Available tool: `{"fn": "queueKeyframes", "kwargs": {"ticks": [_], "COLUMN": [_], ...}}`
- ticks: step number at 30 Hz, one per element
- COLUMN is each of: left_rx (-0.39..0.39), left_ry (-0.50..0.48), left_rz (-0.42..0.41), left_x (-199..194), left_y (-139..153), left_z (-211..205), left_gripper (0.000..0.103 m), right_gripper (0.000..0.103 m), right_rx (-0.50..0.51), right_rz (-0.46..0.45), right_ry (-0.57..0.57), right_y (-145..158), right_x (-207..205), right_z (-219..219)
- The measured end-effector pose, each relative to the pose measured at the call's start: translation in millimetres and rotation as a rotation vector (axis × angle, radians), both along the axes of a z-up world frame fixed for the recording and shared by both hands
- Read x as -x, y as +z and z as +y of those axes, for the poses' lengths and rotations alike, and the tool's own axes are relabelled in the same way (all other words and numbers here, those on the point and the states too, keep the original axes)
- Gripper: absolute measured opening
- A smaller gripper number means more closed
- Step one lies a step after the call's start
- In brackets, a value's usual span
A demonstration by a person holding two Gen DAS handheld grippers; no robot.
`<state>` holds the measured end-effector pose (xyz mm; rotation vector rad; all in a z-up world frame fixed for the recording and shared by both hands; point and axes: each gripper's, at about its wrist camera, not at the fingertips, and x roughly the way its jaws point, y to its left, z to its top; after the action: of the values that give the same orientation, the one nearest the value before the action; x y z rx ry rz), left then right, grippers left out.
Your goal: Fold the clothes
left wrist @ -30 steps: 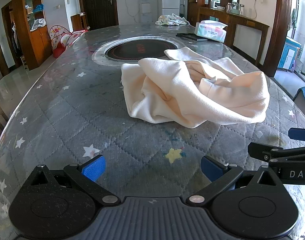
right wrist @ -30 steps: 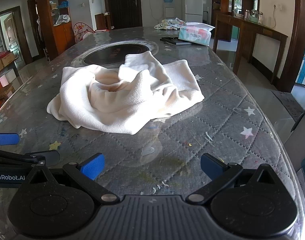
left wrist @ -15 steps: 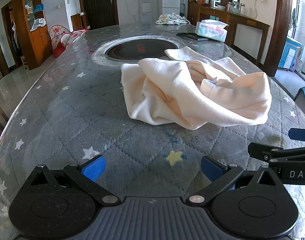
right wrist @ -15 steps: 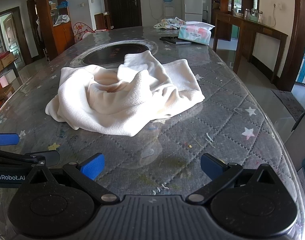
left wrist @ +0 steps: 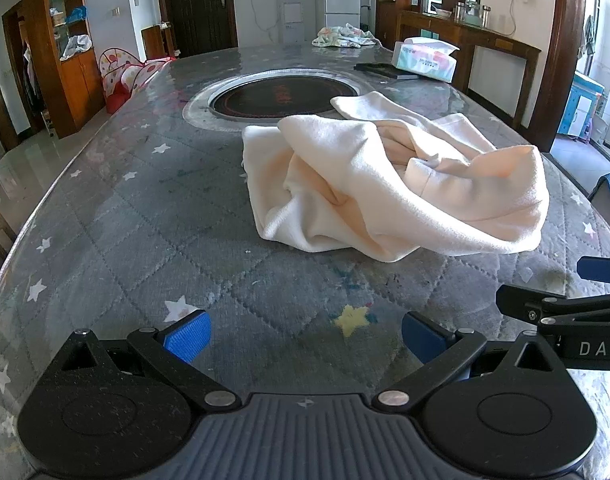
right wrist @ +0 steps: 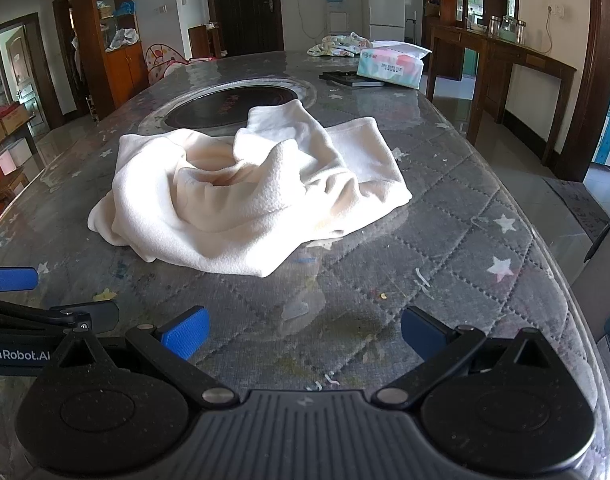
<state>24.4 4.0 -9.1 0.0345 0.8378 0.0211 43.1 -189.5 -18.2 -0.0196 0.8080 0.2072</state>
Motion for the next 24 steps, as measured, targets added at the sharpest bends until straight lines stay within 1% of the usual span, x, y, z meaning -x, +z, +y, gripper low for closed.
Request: {"fn": "queueKeyframes", "kwargs": {"ticks": [18, 24], "left_rx": [-0.003, 0.015], "left_ry": [-0.006, -0.014], "left_rz": [0.003, -0.03], "left_x": [-11, -21], "left_y": [0, 14], "left_z": [1, 8], "left_gripper": [0.103, 0.103], "right_gripper": [0.103, 0.103], "right_rx": [0.001, -0.037], "right_rz": [-0.002, -0.025], "right_ry": [0.006, 0.018], "right_y": [-1, 11], "right_x": [-11, -18], "right_z": [1, -3]}}
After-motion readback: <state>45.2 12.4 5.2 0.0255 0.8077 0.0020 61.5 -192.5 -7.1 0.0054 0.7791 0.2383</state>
